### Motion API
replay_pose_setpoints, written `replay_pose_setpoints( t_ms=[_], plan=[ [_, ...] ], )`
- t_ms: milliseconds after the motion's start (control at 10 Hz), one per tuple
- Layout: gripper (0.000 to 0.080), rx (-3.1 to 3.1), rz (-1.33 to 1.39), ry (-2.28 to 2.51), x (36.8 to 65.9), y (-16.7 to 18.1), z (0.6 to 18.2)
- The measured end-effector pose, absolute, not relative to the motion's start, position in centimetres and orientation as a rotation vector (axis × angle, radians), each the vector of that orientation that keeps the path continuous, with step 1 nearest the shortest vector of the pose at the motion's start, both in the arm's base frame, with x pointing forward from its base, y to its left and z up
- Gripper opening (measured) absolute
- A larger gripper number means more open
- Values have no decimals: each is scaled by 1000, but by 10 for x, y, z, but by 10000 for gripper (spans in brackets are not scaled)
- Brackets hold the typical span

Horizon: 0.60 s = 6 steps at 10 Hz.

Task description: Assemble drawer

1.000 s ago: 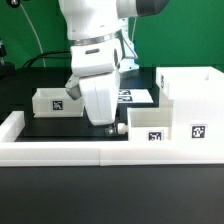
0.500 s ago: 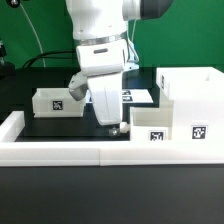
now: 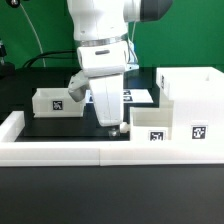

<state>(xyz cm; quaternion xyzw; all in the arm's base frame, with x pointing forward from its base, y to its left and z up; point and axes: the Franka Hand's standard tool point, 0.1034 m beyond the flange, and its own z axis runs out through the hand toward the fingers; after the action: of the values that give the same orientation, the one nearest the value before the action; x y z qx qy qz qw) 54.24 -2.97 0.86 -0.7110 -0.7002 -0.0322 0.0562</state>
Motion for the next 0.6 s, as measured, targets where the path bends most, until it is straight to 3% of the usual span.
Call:
replay_pose_setpoints(
  t_ms=[600],
  plan=[
    [649, -2187, -82, -2094, 560, -23, 13]
  ],
)
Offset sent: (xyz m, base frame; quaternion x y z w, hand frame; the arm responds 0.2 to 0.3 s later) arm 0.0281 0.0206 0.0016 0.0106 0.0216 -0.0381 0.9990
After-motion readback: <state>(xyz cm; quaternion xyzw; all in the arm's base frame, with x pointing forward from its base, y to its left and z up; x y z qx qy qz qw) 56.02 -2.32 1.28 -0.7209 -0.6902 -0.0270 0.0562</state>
